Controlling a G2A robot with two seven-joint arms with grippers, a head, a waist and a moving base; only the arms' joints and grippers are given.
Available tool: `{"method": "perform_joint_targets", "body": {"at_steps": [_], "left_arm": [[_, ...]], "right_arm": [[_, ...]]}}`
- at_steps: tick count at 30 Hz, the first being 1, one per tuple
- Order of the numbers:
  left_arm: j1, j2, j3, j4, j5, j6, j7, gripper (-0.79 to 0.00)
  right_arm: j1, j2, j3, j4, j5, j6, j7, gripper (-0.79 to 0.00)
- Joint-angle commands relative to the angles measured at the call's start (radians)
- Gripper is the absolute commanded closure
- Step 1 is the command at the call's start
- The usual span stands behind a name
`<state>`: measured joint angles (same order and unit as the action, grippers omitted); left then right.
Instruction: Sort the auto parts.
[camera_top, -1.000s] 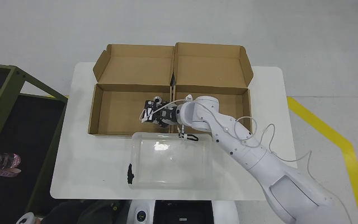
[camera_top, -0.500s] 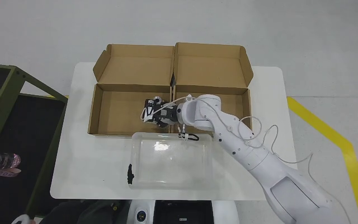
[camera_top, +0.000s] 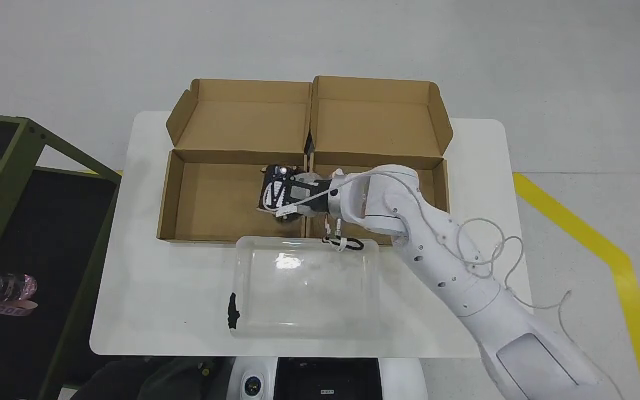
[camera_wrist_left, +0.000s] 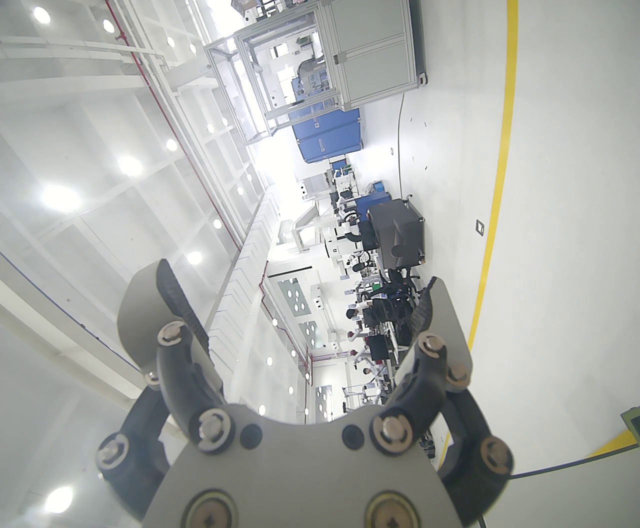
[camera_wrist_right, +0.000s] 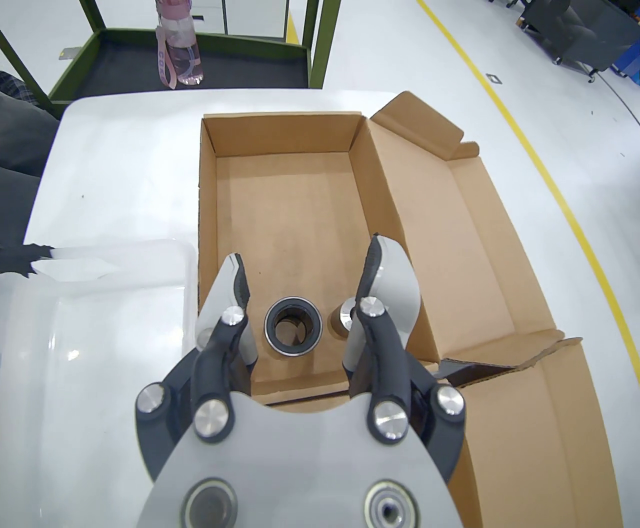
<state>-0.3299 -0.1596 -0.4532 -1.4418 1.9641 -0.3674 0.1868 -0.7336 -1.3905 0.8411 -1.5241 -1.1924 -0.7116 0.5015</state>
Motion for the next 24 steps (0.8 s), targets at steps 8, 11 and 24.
{"method": "perform_joint_targets", "body": {"at_steps": [8,11,24], "left_arm": [[0.000,0.000,0.000,0.000,0.000,0.000,0.000,-0.785],[0.000,0.000,0.000,0.000,0.000,0.000,0.000,-0.785],[0.000,0.000,0.000,0.000,0.000,0.000,0.000,-0.785]], "right_arm": [[-0.151,0.047,0.130,-0.178,-0.008,-0.041,0.000,-0.493],[-0.214,0.063,0.179,-0.236,-0.011,-0.051,-0.011,-0.493],[-0.473,0.122,0.410,-0.376,-0.081,-0.078,-0.165,-0.588]]}}
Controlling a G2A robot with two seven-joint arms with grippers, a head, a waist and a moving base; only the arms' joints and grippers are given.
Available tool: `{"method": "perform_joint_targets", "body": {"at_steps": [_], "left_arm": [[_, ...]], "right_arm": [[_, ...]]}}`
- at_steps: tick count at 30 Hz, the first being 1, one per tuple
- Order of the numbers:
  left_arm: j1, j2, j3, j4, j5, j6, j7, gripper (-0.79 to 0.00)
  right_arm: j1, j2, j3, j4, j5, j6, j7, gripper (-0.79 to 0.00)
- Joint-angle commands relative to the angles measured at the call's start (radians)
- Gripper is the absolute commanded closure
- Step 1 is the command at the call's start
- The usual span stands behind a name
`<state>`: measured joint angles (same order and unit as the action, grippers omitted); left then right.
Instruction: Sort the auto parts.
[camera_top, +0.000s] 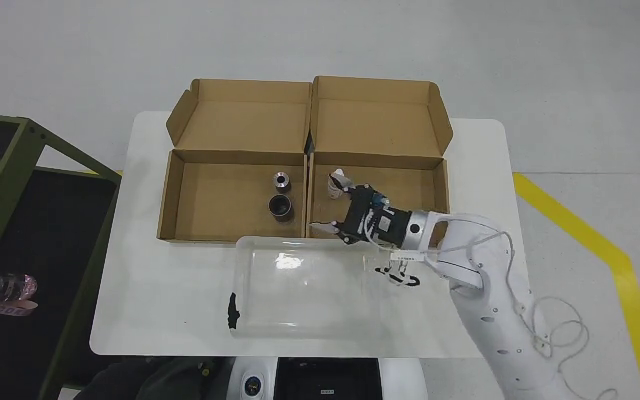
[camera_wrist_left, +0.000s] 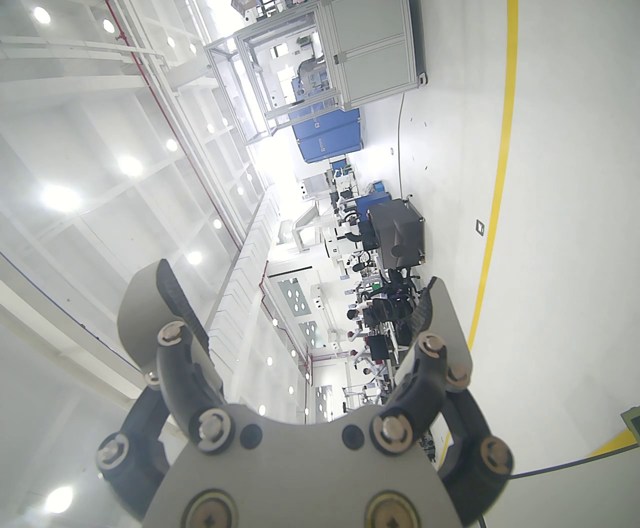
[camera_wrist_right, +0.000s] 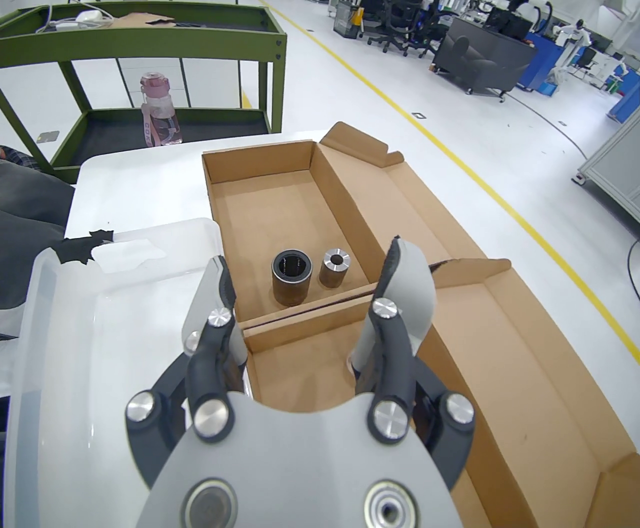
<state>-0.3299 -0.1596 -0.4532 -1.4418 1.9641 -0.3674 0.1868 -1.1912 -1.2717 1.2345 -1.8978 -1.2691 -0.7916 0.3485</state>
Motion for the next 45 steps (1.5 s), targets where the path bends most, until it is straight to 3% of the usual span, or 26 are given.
{"method": "perform_joint_targets", "body": {"at_steps": [1,7,28,39,45], "left_arm": [[0.000,0.000,0.000,0.000,0.000,0.000,0.000,-0.785],[0.000,0.000,0.000,0.000,0.000,0.000,0.000,-0.785],[0.000,0.000,0.000,0.000,0.000,0.000,0.000,-0.785],[0.000,0.000,0.000,0.000,0.000,0.000,0.000,-0.785],[0.000,0.000,0.000,0.000,0.000,0.000,0.000,-0.785]], "right_arm": [[-0.033,0.007,0.036,-0.006,-0.010,0.005,-0.030,-0.594],[-0.148,0.026,0.147,-0.025,-0.053,0.033,-0.157,-0.708],[-0.522,0.057,0.422,-0.076,-0.141,0.242,-0.481,-0.785],[-0.631,0.057,0.493,-0.061,-0.145,0.360,-0.653,-0.785],[-0.643,0.059,0.524,-0.049,-0.132,0.372,-0.673,-0.785]]}}
